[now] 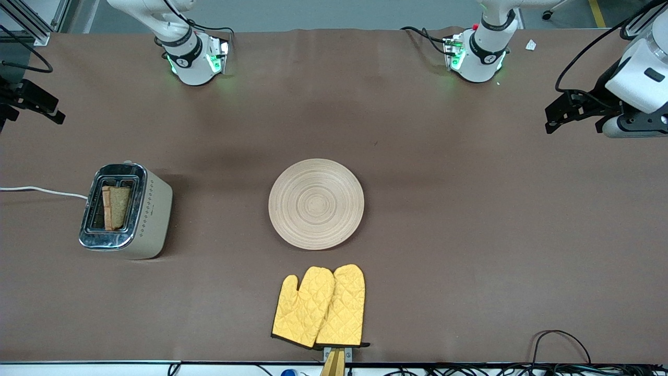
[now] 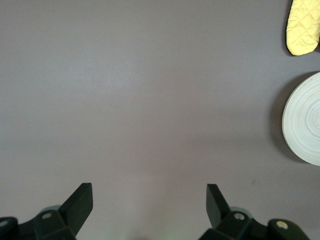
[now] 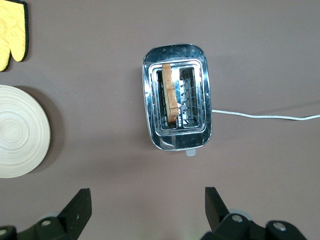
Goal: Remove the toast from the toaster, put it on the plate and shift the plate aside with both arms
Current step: 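Move the right gripper down to the toast in the toaster, then close the right gripper on the toast slice in the toaster slot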
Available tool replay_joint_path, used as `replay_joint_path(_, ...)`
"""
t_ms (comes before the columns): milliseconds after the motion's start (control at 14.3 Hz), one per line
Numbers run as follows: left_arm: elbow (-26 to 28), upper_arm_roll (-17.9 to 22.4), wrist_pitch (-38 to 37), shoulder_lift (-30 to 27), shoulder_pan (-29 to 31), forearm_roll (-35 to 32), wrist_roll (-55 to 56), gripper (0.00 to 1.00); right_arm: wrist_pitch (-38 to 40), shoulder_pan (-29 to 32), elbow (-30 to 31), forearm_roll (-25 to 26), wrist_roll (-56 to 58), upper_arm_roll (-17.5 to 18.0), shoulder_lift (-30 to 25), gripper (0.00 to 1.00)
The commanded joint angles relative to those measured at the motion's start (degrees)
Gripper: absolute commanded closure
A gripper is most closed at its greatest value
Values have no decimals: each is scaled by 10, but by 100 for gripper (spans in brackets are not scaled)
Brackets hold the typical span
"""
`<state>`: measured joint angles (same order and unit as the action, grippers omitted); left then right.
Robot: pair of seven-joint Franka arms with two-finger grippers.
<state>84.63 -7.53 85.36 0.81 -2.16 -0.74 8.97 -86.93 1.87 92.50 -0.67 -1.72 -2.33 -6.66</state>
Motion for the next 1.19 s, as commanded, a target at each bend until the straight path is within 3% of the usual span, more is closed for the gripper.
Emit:
replay_joint_path(0,-10,-1,-7,8,2,-8,-11,0,-2,11,-7,-2,4,2,9,0)
replay_joint_path(840,-10,-2,0,28,1,-5,-11,0,-103,46,4,-12,51,0,233,0)
replay_joint_path(980,-9,-2,0,28,1,-5,-11,0,-110,43,4,-19,51,2,251,7)
replay_joint_path(1120,-10,-2,0,27,2,-5,-12,0,-123,42,4,-23,51,2,264,22)
